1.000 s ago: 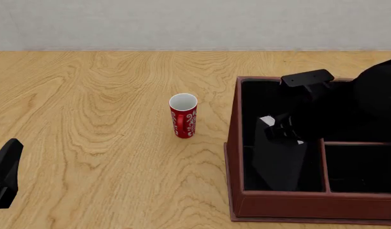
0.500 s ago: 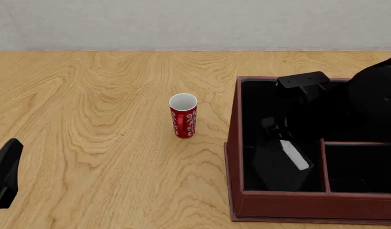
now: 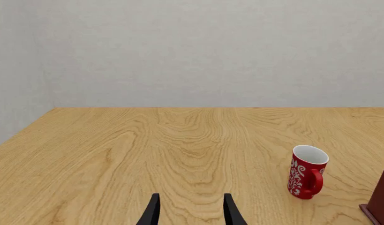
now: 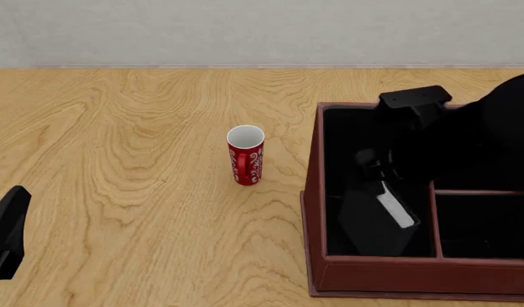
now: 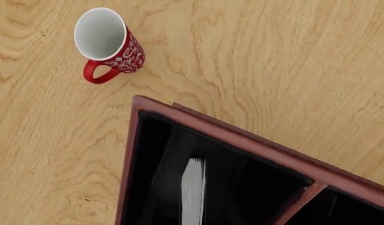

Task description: Pick up the book and place it in the left compartment of the caddy.

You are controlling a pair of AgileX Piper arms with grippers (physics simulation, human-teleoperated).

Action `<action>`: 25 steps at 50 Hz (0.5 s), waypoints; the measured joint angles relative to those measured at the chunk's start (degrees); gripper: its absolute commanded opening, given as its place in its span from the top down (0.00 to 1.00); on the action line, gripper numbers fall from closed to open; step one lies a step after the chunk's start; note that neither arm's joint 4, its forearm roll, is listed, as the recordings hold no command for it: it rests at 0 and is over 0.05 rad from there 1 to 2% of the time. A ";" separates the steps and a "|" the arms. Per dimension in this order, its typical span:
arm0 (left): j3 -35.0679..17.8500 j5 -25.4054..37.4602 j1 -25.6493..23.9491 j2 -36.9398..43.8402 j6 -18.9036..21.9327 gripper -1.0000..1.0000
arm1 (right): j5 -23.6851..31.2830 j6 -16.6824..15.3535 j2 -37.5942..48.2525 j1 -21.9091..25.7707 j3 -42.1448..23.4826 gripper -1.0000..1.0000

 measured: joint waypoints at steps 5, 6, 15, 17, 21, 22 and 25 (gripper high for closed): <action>0.00 0.00 0.00 0.00 0.00 0.00 | 0.79 -0.60 -0.83 -0.50 -0.60 0.00; 0.00 0.00 0.00 0.00 0.00 0.00 | 0.95 -0.72 -0.99 -0.60 -0.73 0.00; 0.00 0.00 0.00 0.00 0.00 0.00 | 2.78 -1.87 -2.79 -1.28 -2.34 0.00; 0.00 0.00 0.00 0.00 0.00 0.00 | 3.26 -2.20 -3.27 -1.44 -2.80 0.00; 0.00 0.00 0.00 0.00 0.00 0.00 | 4.25 -2.89 -4.31 -1.71 -3.85 0.00; 0.00 0.00 0.00 0.00 0.00 0.00 | 4.53 -3.09 -4.60 -1.77 -4.17 0.00; 0.00 0.00 0.00 0.00 0.00 0.00 | 5.39 -3.69 -5.47 -1.95 -5.13 0.00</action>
